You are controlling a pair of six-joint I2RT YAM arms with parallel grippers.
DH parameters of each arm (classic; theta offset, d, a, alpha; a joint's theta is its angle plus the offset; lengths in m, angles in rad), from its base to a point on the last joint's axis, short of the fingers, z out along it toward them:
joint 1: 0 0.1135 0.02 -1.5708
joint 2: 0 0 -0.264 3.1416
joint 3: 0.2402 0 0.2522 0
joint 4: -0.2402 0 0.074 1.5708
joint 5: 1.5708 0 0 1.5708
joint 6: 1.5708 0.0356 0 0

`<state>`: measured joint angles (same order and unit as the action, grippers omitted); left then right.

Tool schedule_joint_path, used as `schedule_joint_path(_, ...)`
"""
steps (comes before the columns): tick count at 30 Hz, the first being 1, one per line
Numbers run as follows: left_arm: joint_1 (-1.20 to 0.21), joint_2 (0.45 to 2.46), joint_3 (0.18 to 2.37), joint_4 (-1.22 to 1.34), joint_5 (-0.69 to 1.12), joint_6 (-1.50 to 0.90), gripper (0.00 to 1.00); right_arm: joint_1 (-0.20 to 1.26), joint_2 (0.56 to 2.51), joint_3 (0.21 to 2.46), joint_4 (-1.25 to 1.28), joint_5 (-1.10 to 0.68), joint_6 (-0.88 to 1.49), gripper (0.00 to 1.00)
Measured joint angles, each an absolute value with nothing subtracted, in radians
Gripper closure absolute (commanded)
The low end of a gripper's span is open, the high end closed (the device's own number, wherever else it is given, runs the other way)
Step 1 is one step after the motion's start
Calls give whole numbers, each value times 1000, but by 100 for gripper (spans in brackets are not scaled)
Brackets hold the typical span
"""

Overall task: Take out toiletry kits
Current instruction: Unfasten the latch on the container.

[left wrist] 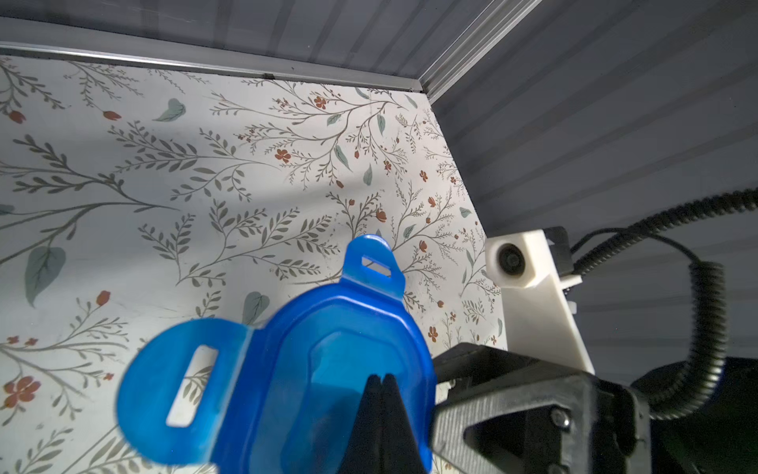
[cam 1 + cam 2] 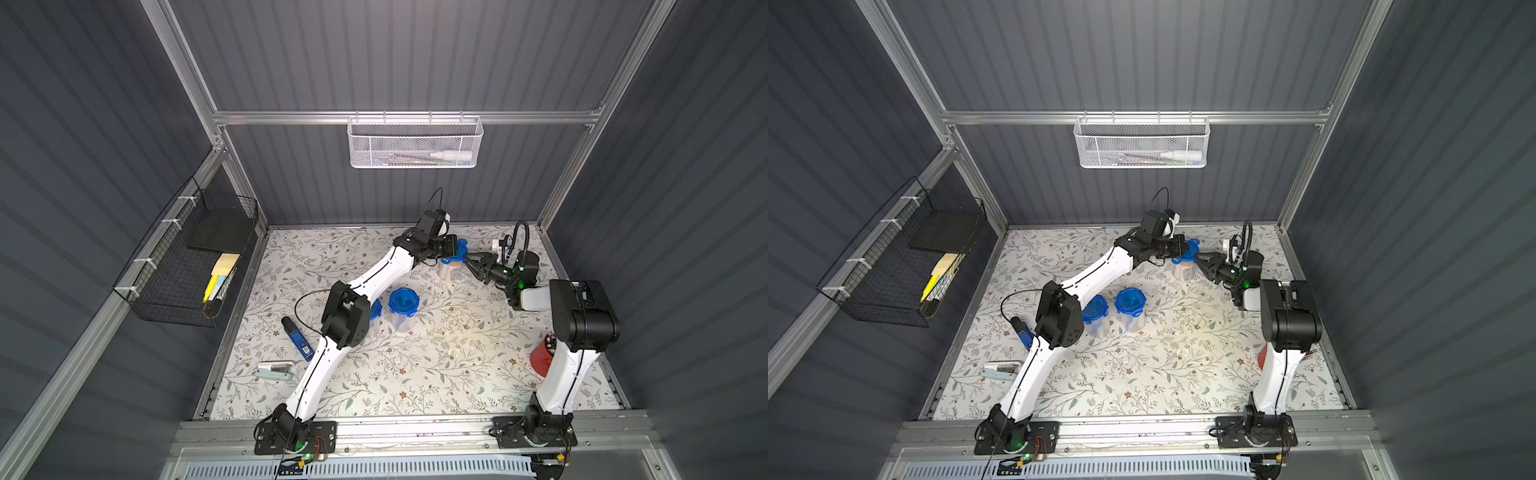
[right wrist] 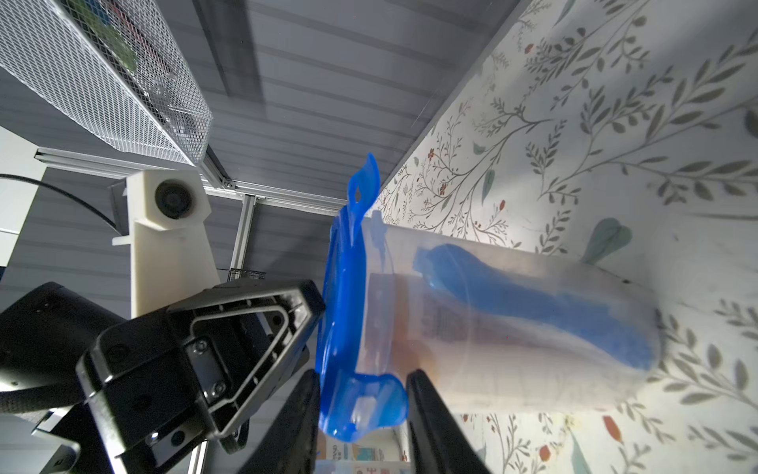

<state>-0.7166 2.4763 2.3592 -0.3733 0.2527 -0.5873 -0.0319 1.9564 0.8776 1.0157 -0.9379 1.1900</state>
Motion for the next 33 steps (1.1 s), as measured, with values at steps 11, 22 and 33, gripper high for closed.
schedule_joint_path(11, -717, 2478, 2326, -316, 252, -587, 100, -33, 1953, 854, 1048, -935, 1210, 71)
schedule_joint_path(22, -717, 2474, 2304, -282, 244, -587, 100, -45, 1866, 823, 948, -934, 1147, 75)
schedule_joint_path(33, -717, 2466, 2286, -266, 240, -587, 100, -45, 1657, 854, 567, -881, 968, 67)
